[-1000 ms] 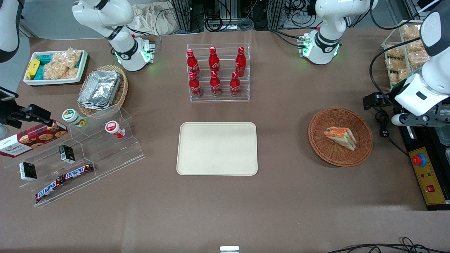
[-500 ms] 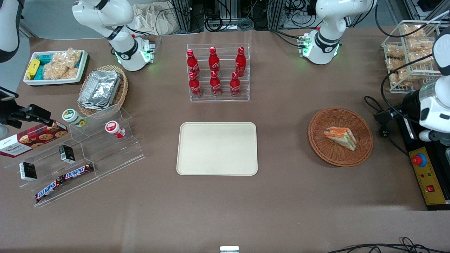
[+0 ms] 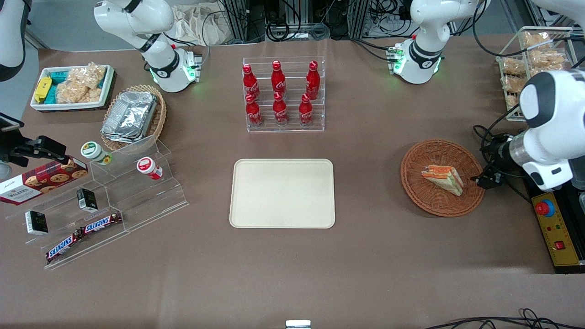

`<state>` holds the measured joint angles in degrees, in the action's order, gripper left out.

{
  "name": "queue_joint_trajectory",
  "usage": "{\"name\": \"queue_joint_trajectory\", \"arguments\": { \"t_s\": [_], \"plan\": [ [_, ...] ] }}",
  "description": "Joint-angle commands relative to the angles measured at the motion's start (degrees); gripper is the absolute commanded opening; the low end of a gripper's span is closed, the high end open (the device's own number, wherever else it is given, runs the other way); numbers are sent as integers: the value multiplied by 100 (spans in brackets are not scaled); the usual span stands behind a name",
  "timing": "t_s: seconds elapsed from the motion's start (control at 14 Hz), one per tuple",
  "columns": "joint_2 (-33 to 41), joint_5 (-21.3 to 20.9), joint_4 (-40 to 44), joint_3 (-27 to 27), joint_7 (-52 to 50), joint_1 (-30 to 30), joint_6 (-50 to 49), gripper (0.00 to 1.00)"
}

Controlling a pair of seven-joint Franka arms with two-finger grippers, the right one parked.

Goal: Place sandwich from basket to tray
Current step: 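Move the left gripper down over the wrapped sandwich in the wicker basket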

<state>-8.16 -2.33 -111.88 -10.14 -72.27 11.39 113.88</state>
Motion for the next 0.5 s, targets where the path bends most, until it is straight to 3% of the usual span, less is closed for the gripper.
{"name": "queue_joint_trajectory", "arguments": {
  "t_s": [0.0,0.43],
  "plan": [
    [60,-75,-710,-32,-752,126,834,100],
    [-54,-110,-1521,-40,-999,118,1865,100]
  ]
}}
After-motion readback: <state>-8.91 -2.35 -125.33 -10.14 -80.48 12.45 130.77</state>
